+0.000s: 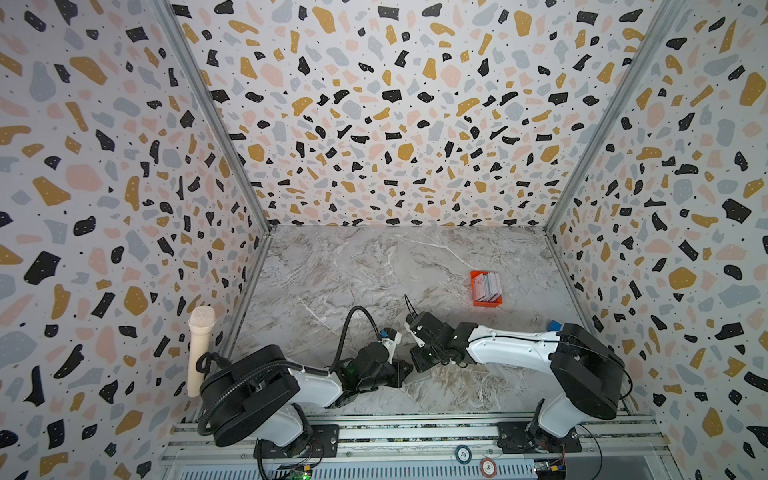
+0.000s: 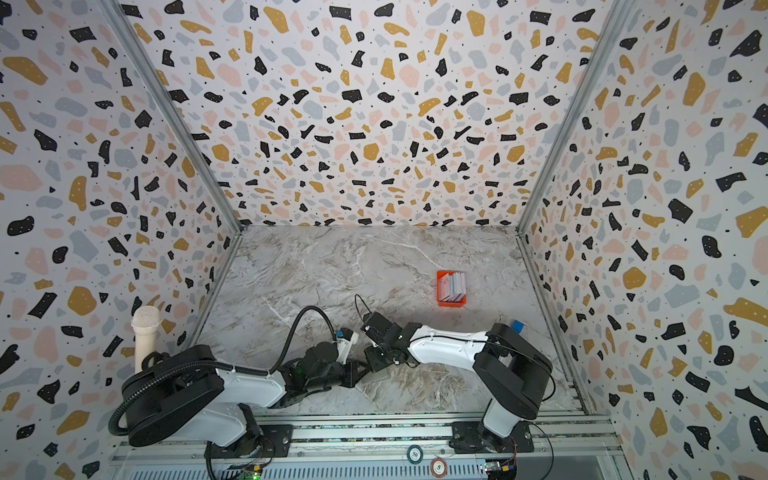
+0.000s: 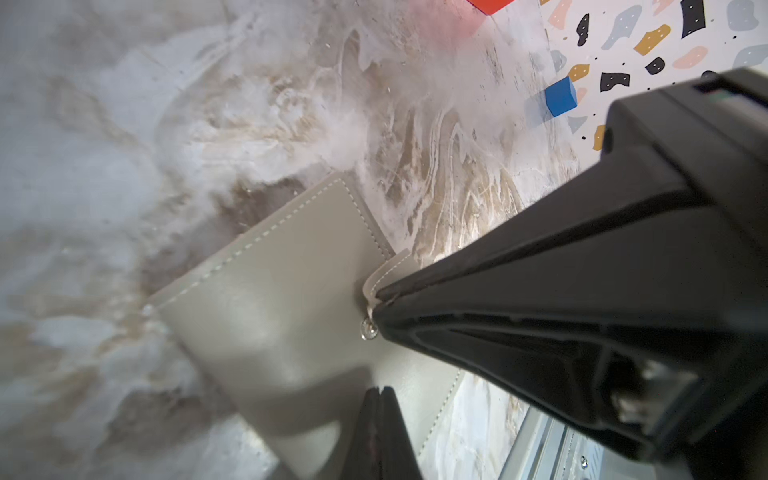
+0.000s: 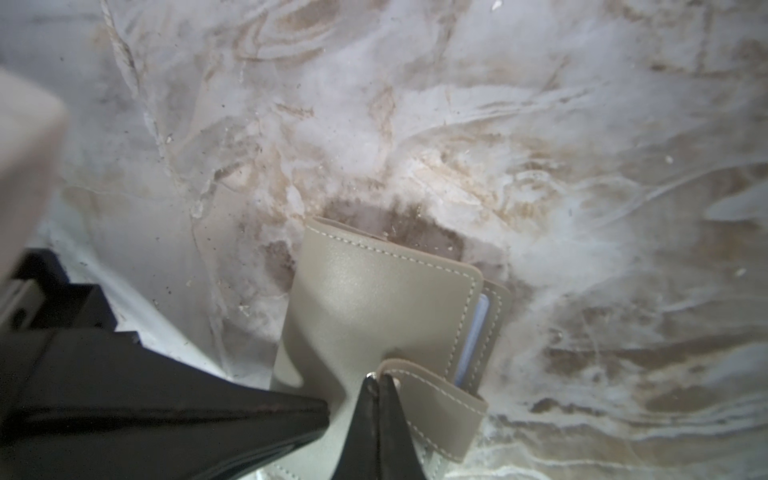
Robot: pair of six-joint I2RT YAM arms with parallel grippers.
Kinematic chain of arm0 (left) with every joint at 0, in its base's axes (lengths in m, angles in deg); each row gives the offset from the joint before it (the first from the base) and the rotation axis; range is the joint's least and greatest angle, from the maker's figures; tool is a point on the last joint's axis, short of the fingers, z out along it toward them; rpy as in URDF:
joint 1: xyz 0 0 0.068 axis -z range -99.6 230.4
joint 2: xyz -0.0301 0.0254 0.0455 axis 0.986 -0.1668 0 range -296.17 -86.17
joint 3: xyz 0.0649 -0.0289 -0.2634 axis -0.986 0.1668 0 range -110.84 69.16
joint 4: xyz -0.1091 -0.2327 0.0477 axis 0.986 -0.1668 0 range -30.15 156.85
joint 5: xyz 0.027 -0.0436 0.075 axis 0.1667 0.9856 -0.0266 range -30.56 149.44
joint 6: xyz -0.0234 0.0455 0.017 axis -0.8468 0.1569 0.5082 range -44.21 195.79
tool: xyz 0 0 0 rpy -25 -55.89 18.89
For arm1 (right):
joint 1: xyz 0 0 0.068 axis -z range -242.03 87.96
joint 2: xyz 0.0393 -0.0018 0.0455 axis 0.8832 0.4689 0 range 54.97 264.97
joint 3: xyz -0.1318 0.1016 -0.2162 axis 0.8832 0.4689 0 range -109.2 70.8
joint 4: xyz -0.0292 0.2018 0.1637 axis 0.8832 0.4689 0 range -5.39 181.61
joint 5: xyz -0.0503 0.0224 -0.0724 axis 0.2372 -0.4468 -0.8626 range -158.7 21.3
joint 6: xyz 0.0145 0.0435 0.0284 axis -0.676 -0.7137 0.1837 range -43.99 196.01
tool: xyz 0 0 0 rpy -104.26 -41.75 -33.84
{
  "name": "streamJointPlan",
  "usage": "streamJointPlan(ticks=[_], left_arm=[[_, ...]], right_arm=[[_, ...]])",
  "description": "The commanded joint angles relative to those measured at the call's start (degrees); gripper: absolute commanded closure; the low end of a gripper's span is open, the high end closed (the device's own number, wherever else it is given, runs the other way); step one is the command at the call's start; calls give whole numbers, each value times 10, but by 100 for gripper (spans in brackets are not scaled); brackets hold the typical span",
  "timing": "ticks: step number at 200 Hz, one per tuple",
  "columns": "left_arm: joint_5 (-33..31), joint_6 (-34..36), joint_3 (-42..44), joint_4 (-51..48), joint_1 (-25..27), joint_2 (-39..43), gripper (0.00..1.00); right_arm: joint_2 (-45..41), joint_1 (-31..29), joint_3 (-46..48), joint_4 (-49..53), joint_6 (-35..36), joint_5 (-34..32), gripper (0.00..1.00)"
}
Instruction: Put the credit cards into the card holder
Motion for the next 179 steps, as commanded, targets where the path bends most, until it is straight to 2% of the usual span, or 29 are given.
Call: streamJointPlan(ticks=[1,54,110,179], left_arm=[[6,3,16,-13,-5,5,100],[-40,8,30,-65,-10,92,100],[-44,16,26,-73,-10,69,100],[-15,22,13,-42,-11,26,100]], right_arm=[[87,-29,64,64,4,64,100],[29,-20,71,11,-8,68,100],[-12,-19,75,-19,-19,64,100],[-87,4,89,-41,-28,66,100]])
